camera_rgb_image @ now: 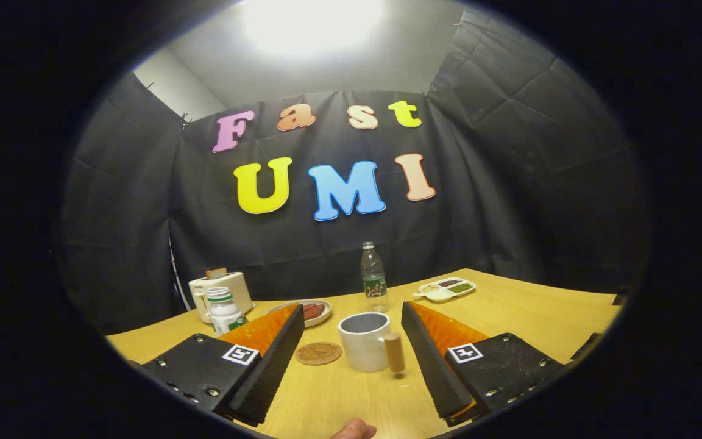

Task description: Take the bottle from table, then pour the juice into the cup, finally place the bottle on the coaster

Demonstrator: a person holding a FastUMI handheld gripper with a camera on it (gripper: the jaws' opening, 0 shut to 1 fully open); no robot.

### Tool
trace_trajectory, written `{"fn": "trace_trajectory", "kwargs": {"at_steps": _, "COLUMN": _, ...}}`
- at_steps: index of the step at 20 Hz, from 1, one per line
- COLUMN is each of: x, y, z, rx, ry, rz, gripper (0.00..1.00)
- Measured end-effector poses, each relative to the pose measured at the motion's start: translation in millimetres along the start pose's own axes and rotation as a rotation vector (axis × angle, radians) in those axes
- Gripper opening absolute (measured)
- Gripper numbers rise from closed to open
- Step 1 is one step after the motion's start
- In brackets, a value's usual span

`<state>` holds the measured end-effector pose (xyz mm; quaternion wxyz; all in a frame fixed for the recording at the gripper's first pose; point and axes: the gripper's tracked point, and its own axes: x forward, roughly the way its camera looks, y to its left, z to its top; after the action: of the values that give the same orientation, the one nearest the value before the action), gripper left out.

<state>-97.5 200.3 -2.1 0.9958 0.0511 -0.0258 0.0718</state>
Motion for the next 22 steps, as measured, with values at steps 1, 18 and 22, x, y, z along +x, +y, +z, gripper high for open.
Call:
{"fn": "trace_trajectory", "kwargs": {"at_steps": 1, "x": -2, "y": 11, "z": -3, "rx": -0.020, "ry": 0.003, "rz": 0.013, "gripper": 0.97}}
{"fn": "trace_trajectory", "kwargs": {"at_steps": 18, "x": 47, "y": 146, "z": -87, "rx": -0.163, "ry": 0.130, "rz": 0.240, "gripper": 0.97}}
{"fn": "trace_trajectory", "kwargs": {"at_steps": 22, "x": 66, "y": 156, "z": -102, "rx": -0.171, "ry": 0.149, "rz": 0.280, "gripper": 0.98}}
